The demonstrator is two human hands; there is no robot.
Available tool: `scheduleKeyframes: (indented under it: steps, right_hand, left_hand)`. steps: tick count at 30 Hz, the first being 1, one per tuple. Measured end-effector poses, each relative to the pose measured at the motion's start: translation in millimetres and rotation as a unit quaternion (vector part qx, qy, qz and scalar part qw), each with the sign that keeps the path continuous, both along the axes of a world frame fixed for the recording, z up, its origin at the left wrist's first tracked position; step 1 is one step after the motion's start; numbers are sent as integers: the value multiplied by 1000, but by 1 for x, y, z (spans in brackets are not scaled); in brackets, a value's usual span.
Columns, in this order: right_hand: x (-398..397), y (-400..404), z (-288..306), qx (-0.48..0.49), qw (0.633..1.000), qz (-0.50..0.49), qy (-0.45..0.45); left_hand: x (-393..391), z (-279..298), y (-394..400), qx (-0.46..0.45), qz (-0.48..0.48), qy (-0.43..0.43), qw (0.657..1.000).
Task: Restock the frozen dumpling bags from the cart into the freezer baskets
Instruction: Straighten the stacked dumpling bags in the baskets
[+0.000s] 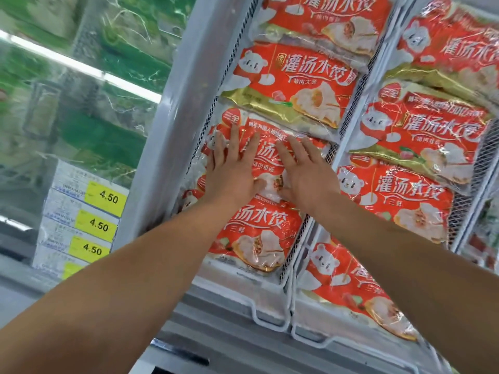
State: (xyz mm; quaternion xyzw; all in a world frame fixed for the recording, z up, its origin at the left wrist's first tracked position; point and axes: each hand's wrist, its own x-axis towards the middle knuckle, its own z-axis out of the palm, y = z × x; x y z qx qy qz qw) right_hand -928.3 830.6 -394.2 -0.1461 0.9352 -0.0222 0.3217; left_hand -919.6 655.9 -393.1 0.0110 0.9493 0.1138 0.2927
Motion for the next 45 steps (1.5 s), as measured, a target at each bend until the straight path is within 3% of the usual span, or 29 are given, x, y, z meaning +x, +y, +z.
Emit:
scheduleKeyframes:
  steps: [7,13,22,26,33,40,43,45]
  right_hand:
    - [-6,4,22,-54,998,-4,-24]
    - [-66,46,51,-163,977,-75,112]
    - [-156,57,16,-63,998,2,5]
    - [-145,54,15,-13,1000,18,-18]
    - [-140,47,15,-19,1000,-19,0]
    - [-135,60,41,-68,998,3,18]
    - [-165,72,60,-131,985,-7,110]
    - [-197,82,63,-148,979,-23,136]
  left_hand:
    - [-8,13,2,22,31,12,999]
    - [-69,43,32,67,56,133,987]
    - [-158,-1,51,15,19,-7,1000]
    - [-136,-14,42,14,-1,35,999]
    - [-137,-24,41,1,0,77,997]
    - [-133,-6,42,29,29,32,999]
    - [-155,13,55,71,106,121,985]
    - [-180,24,64,81,101,179,975]
